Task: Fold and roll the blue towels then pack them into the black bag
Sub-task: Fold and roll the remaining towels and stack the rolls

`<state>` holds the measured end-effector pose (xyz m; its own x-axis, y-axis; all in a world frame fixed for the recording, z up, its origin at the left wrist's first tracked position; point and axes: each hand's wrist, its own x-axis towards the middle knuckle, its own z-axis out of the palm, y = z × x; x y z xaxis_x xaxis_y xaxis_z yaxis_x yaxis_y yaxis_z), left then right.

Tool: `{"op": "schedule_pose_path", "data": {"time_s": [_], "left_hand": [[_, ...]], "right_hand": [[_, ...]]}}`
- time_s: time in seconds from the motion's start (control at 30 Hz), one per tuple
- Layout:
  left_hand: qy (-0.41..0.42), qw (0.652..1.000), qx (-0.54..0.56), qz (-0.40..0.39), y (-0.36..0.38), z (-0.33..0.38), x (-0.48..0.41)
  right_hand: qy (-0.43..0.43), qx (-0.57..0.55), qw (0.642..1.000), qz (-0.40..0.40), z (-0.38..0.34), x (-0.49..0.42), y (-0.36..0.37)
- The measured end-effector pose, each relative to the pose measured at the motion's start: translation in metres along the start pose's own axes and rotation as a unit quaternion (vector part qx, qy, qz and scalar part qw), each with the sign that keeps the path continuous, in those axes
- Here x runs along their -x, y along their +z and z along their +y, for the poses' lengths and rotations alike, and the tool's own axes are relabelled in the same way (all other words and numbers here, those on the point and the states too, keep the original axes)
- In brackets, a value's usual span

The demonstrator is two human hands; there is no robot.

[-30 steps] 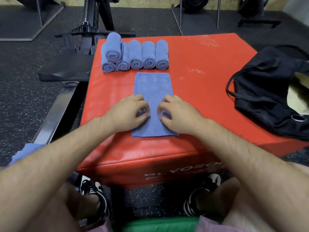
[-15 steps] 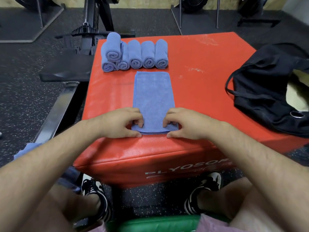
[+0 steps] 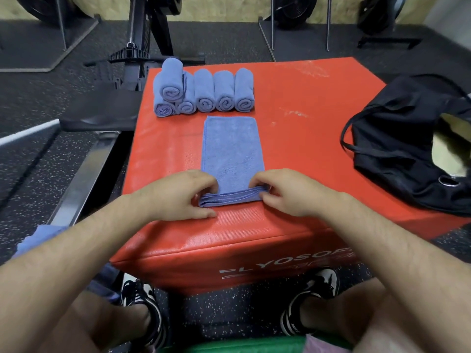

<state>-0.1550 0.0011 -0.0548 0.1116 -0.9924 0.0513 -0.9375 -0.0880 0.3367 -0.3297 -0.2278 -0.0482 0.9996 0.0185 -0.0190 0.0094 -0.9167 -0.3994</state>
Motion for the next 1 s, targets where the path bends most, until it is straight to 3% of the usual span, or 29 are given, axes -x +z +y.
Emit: {"op": "schedule_pose_path", "data": {"time_s": [0.27,0.5,0.67,0.83,0.93,1.0], "left_hand": [[-0.088,0.992,0.072,0.059,0.001,-0.012,-0.005],[-0.059,0.989,0.016,0.137,0.014,-0.008,-0.013],[0.005,0.993,-0.051,0.104,0.012,-0.003,-0.010],[0.020,0.998,-0.015,0.057,0.007,-0.013,-0.001],[-0.005,0.997,0.017,0.070,0.006,-0.014,-0.005],[-0.065,0.994,0.067,0.063,0.002,-0.012,-0.005]], "right_hand": [[0.012,-0.034,0.998,0.055,0.009,-0.006,0.004],[-0.025,0.072,0.992,0.099,0.005,-0.010,0.013],[-0.050,0.093,0.992,0.064,0.006,-0.007,0.008],[-0.054,0.056,0.996,0.045,0.009,-0.006,0.006],[-0.030,0.037,0.998,0.045,0.009,-0.010,0.003],[0.007,-0.006,1.000,0.025,0.007,-0.010,-0.004]]}}
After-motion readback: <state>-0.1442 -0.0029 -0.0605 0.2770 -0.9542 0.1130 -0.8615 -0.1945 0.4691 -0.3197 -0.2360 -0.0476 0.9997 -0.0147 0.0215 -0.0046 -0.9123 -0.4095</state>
